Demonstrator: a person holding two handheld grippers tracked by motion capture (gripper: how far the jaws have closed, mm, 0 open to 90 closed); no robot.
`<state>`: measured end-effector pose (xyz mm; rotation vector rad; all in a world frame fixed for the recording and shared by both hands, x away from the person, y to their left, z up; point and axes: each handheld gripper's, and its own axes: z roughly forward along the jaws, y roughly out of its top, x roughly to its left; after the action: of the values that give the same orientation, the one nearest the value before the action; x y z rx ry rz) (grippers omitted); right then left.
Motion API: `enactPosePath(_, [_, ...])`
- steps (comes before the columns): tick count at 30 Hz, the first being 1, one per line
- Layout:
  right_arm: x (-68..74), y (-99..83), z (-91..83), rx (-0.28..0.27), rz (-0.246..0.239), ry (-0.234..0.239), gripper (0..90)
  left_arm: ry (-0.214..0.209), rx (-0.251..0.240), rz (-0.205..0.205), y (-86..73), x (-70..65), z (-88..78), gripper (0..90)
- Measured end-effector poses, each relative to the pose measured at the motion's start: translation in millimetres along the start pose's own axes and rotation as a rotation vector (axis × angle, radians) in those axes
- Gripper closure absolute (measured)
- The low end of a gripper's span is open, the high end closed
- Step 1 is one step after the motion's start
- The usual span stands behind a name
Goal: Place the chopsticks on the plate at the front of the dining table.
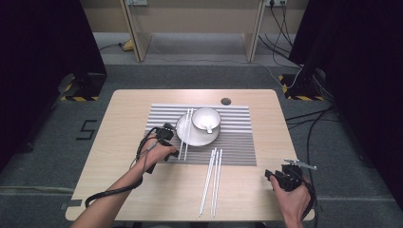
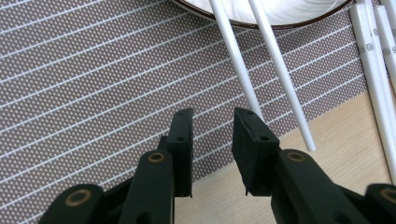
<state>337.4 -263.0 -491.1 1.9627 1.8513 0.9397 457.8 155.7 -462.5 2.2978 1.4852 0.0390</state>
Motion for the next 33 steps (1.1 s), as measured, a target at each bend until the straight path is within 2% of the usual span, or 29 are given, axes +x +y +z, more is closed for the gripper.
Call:
enactPosePath(23, [-0.2,0.0,-0.5,0.001,0.004,0.000,54.4,-0.004,-0.001,0.002,5.0,-4.4,1.5,67.1])
enactPosePath(28, [-0.8,0.2,-1.1,-0.001,0.008,0.001,54.5,-0.007,-0.022,-0.002,1.6,-1.0,-1.0,63.3])
enactPosePath(33, [-0.5,0.0,-0.7,0.000,0.007,0.001,54.4,0.001,-0.060,-0.015,-3.9,4.9,-7.2,55.0])
